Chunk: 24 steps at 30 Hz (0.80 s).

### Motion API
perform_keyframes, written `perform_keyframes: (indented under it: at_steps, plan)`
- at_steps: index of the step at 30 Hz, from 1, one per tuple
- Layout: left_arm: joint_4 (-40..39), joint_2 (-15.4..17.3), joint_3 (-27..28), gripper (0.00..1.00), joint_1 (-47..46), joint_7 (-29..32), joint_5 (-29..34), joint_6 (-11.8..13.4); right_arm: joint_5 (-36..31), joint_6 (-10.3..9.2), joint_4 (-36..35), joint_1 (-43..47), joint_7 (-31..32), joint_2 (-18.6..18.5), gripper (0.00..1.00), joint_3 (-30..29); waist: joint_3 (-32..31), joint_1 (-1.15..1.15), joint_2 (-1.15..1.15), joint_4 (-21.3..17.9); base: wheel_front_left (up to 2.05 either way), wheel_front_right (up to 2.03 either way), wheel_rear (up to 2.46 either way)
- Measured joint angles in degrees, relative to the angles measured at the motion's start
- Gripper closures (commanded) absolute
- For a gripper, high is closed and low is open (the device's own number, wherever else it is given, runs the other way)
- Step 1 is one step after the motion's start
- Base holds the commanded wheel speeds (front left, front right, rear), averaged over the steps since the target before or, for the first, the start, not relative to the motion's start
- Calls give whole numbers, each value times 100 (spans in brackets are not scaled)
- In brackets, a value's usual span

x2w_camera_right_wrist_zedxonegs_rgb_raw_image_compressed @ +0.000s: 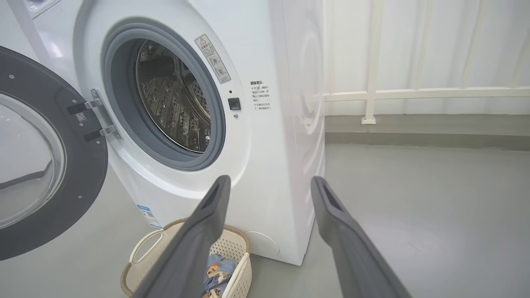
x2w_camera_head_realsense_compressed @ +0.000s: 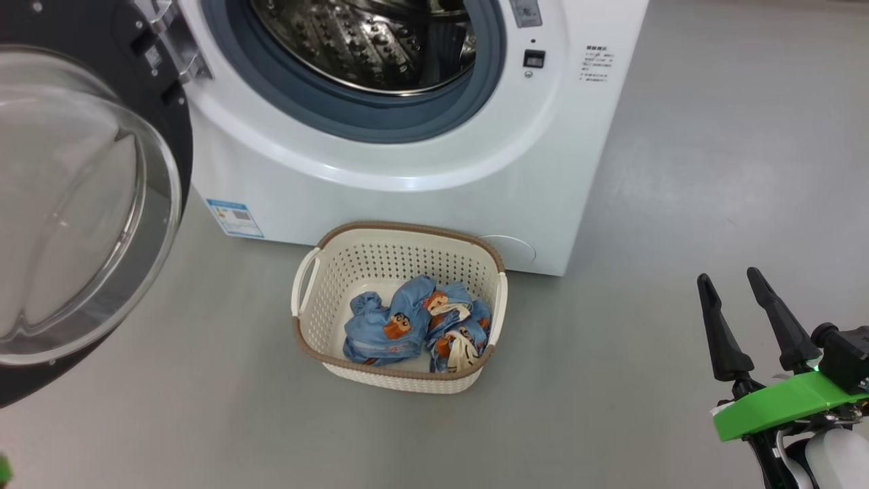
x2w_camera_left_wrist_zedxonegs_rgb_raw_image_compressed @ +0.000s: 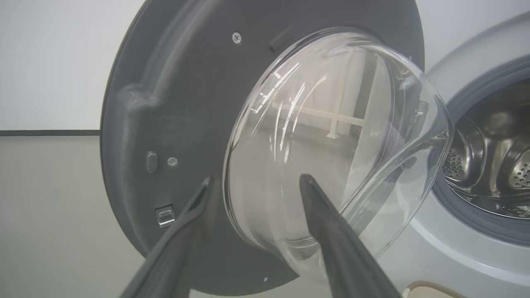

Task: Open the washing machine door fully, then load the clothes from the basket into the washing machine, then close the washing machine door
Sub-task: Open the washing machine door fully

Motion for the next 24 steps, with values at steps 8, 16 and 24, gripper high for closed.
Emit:
perform_keyframes:
  at_steps: [8,16,24]
  plan:
    - [-520,-118,-776,0,382,0,-352,-1,2,0,-9,5,0,26,0,2,-75,0,0,-212,0,0,0]
    - [-1047,-342,-1412,0,738,0,-412,-8,2,0,-10,151,0,59,0,-14,-124,0,0,-510,0,0,0]
    - [-1348,-480,-1916,0,813,0,-526,-8,2,0,-15,148,0,59,0,-20,-113,0,0,-911,0,0,0]
